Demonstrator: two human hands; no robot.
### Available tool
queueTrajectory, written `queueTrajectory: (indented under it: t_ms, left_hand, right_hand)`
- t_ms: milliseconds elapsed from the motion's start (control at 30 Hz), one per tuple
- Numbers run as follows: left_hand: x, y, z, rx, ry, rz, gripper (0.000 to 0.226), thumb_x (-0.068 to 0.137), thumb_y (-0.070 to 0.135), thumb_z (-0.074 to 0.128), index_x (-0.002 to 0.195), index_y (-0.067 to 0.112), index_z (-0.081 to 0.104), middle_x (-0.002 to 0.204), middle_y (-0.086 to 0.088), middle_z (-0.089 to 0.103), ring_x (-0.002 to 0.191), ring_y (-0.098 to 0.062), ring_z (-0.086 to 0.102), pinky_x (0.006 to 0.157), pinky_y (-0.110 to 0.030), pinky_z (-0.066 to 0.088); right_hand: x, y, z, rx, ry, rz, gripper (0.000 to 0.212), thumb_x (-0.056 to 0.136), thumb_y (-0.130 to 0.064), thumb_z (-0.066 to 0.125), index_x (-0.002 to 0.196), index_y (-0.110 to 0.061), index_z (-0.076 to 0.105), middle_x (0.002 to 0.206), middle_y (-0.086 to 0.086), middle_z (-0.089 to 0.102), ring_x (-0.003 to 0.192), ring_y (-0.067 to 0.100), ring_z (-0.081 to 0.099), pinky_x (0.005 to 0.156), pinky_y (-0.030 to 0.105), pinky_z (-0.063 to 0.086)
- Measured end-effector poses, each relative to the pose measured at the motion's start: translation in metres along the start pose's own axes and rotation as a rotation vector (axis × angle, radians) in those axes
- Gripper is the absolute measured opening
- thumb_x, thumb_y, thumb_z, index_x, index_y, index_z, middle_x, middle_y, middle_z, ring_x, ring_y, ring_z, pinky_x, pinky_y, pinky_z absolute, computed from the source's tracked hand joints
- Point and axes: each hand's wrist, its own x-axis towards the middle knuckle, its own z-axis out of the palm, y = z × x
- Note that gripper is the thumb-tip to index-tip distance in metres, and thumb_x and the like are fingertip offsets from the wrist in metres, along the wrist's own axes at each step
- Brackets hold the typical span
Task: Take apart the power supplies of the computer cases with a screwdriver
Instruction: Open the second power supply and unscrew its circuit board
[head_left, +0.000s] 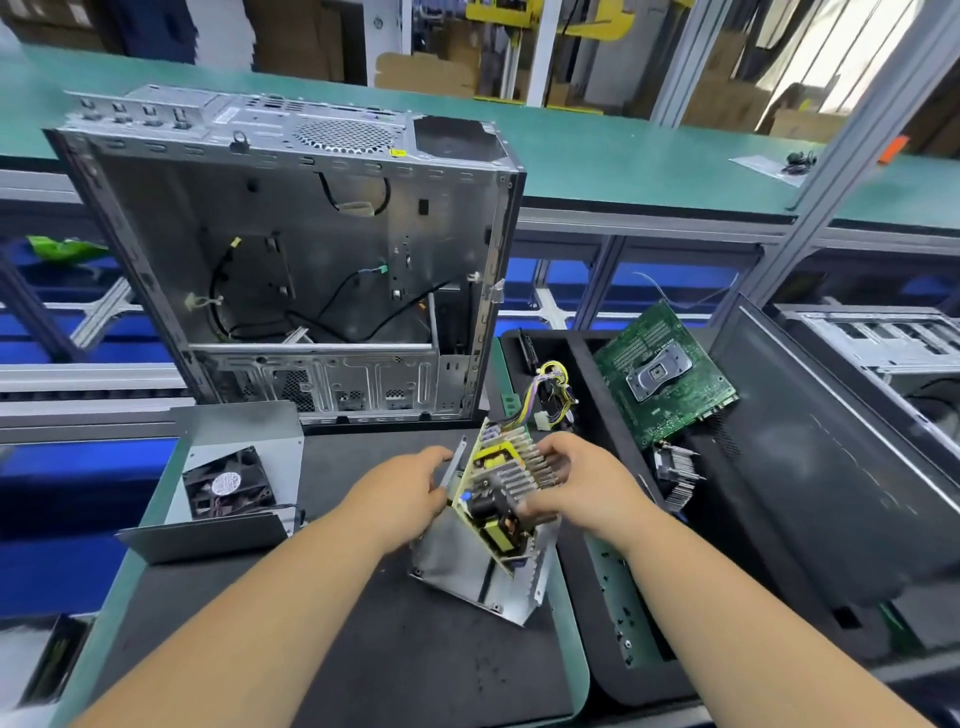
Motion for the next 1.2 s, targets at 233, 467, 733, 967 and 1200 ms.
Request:
queueTrajectory:
  t_ms: [233,467,733,967,1200]
  left_hand:
    - [-0.008,0.003,-0.013,0.231,-0.014,0.038,0.048,0.093,0.029,0.053,0.14,0.036,0.045,0.11,0.003,0.067,0.098,-0.025,0.062,0.076,-0.037,0.053]
    - [-0.022,-0.021,-0.039,0.479,-0.015,0.153,0.056,0.092,0.018,0.046,0.141,0.046,0.043,0.121,0.004,0.065,0.112,-0.025,0.061,0.079,-0.034,0.05]
    - [-0.017,-0.047,-0.059,0.52,0.068,0.251,0.077,0.085,-0.003,0.042,0.144,0.047,0.039,0.12,0.008,0.061,0.113,-0.023,0.052,0.084,-0.035,0.04]
    - [-0.008,-0.062,-0.057,0.398,0.09,0.214,0.065,0.077,-0.009,0.043,0.118,0.039,0.059,0.106,0.012,0.063,0.105,-0.021,0.05,0.076,-0.035,0.047]
    - [0.011,-0.067,-0.057,0.346,0.15,0.19,0.075,0.075,-0.014,0.042,0.127,0.036,0.061,0.114,0.005,0.067,0.11,-0.022,0.053,0.079,-0.036,0.05]
  right_hand:
    - [0.01,-0.007,-0.012,0.416,0.073,-0.004,0.056,0.05,-0.034,0.093,0.099,-0.019,0.068,0.099,0.002,0.071,0.091,0.019,0.069,0.091,0.044,0.057]
    - [0.02,-0.029,-0.025,0.37,0.122,-0.011,0.047,0.064,-0.028,0.092,0.102,-0.019,0.065,0.097,0.001,0.065,0.086,0.017,0.062,0.083,0.036,0.052]
    - [0.022,-0.056,-0.026,-0.164,0.105,-0.152,0.045,0.062,-0.027,0.088,0.094,-0.042,0.06,0.097,-0.023,0.06,0.087,0.005,0.059,0.066,0.02,0.042]
    - [0.028,-0.043,-0.014,-0.465,0.042,-0.122,0.069,0.066,-0.028,0.085,0.129,-0.032,0.058,0.13,-0.009,0.056,0.118,0.019,0.053,0.091,0.038,0.052]
    - [0.036,-0.024,0.012,-0.656,-0.077,-0.16,0.071,0.071,-0.022,0.078,0.136,-0.033,0.052,0.134,-0.01,0.053,0.122,0.023,0.043,0.096,0.036,0.048]
